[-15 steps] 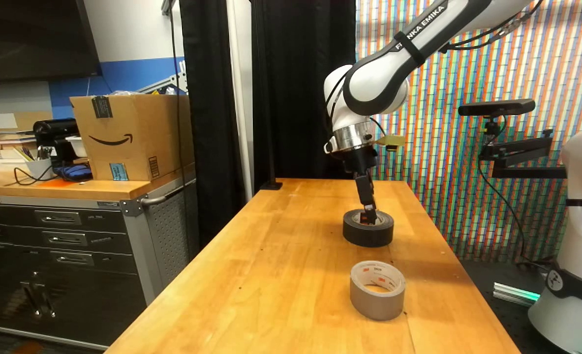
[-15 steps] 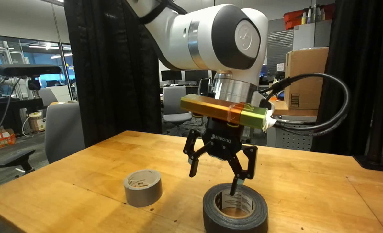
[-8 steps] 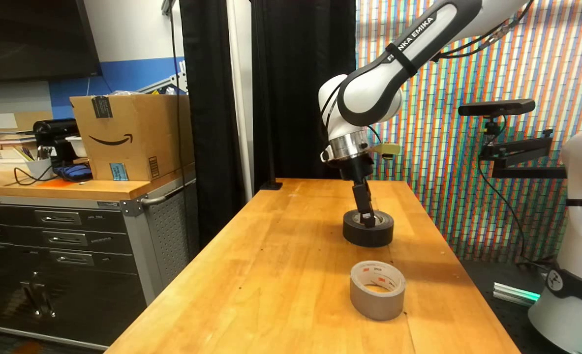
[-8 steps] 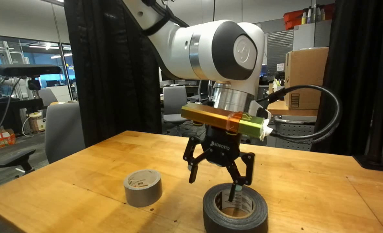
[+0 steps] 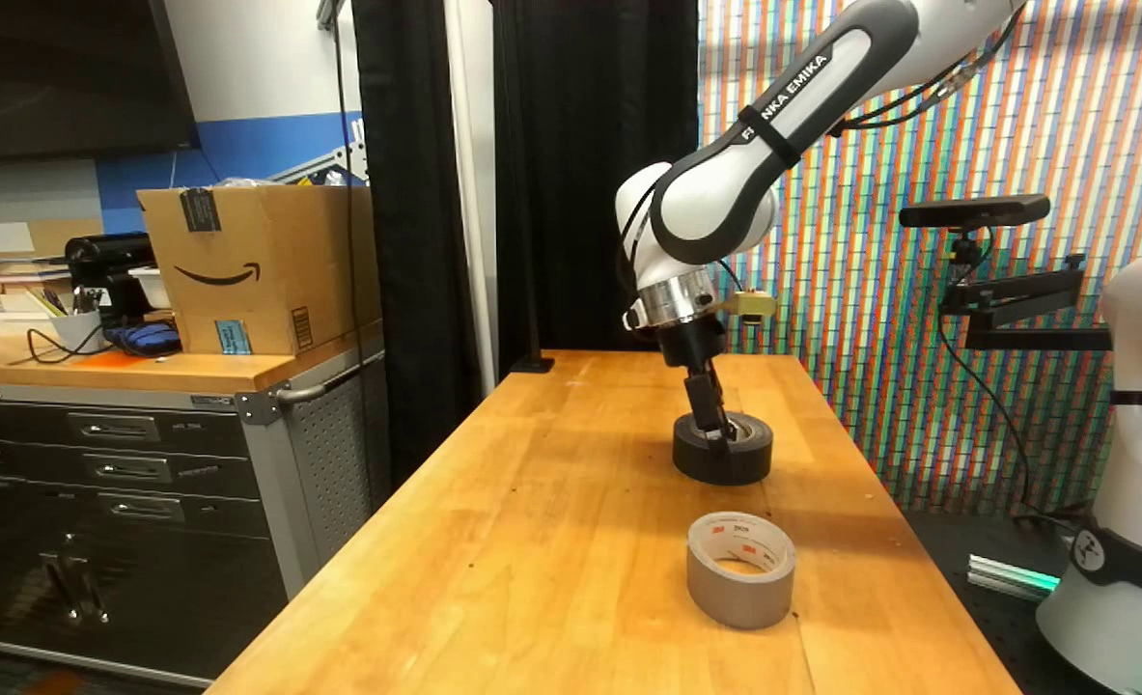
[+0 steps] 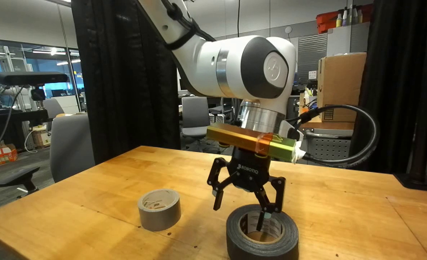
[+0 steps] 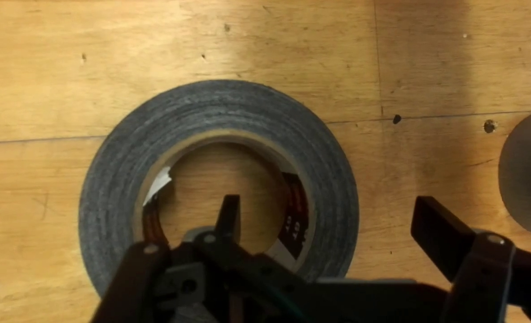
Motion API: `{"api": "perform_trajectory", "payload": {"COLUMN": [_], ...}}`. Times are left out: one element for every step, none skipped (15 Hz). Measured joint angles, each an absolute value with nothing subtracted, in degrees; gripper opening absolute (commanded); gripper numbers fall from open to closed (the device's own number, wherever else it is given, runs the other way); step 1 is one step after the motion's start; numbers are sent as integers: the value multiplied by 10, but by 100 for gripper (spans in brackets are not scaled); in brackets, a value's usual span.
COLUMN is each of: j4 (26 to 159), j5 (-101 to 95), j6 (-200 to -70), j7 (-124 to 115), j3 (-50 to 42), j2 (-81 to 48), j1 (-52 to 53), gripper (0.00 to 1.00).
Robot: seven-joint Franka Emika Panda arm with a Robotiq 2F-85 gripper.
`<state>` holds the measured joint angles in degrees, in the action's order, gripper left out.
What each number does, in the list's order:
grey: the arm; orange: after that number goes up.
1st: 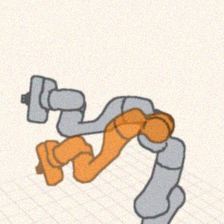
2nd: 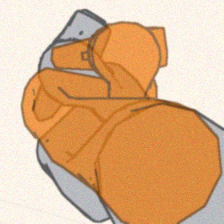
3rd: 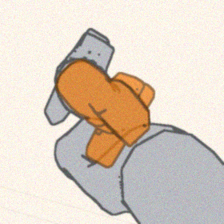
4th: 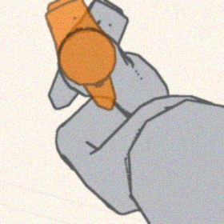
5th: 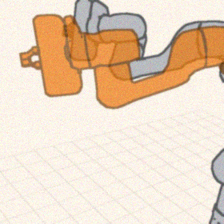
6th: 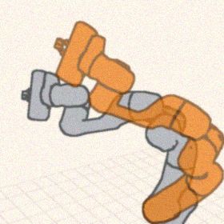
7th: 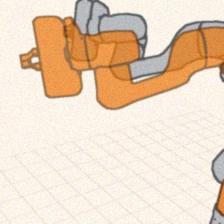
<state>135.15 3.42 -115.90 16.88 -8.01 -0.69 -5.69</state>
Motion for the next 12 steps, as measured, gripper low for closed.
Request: {"api": "perform_trajectory", "payload": {"j4": [1350, 1349, 1348, 1347, 1347, 1346, 1346, 1345, 1344, 1343, 1343, 1343], "j5": [34, 33, 33, 32, 31, 30, 29, 29, 28, 26, 26, 25], "j6": [-1159, -1159, -1159, -1159, -1159, -1159, -1159, -1159, -1159, -1159, -1159, -1159], "j7": [169, 169, 169, 169, 169, 169, 169, 169, 169, 168, 168, 168], "j3": [-80, -80, -80, -80, -80, -80, -80, -79, -78, -78, -78, -78], "j2": [-10, -12, -14, -16, -17, -18, -19, -19, -19, -19, -19, -19], "j1": [-57, -57, -57, -57, -57, -57, -57, -57, -57, -57, -57, -57], "gripper": [58, 51, 42, 35, 28, 19, 13, 8, 8, 8, 8, 8]}}
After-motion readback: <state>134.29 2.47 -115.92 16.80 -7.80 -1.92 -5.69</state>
